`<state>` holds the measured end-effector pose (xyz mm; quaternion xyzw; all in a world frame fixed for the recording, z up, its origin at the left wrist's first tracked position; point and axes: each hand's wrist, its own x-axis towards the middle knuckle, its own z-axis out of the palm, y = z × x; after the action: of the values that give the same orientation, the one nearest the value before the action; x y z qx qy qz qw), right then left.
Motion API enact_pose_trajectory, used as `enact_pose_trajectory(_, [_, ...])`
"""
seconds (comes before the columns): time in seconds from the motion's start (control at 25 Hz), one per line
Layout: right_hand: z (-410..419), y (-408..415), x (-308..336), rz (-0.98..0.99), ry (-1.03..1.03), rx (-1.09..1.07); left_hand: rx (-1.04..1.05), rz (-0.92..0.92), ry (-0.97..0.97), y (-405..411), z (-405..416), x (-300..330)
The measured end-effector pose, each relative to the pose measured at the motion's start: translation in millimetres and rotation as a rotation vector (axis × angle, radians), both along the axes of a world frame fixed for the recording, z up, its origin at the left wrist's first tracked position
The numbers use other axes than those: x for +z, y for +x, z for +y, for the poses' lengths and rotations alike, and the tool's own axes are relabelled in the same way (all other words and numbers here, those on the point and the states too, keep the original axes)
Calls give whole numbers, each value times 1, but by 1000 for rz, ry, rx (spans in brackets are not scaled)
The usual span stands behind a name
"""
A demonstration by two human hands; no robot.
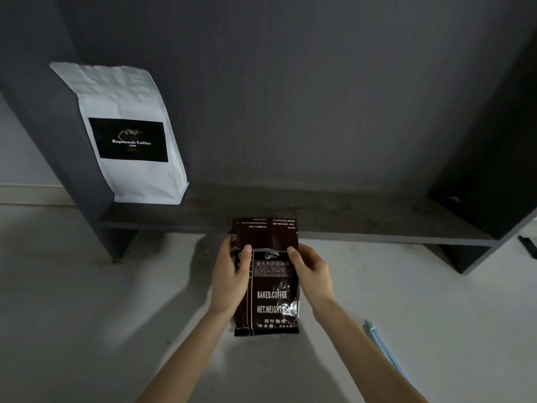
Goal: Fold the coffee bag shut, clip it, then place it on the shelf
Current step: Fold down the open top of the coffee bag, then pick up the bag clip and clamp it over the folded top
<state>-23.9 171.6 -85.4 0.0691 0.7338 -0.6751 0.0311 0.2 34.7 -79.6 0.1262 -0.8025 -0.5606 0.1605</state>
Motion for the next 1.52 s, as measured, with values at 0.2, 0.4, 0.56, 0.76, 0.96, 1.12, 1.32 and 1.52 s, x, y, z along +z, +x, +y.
enact_pose_trajectory(0.2, [4,6,10,98,130,8,-6,36,-309,8,-1,-1])
enact_pose_trajectory(0.4, [32,21,14,181,270,-9,1,203,-606,20,13,8])
enact_pose_trajectory(0.56, [69,37,10,208,371,-77,-42,291,-699,28,34,13])
enact_pose_trajectory(0.76, [116,61,-3,125,547,-135,-271,361,-812,43,81,3])
enact_pose_trajectory(0.96, [149,78,-24,-75,768,-39,-602,273,-967,46,123,-13])
enact_pose_trajectory(1.12, [152,91,-38,-188,870,120,-897,8,-988,52,145,-33])
enact_pose_trajectory(1.32, [148,99,-47,-137,799,33,-890,-69,-959,47,149,-53])
enact_pose_trajectory(1.52, [140,101,-44,-68,709,-5,-831,-15,-827,43,138,-58])
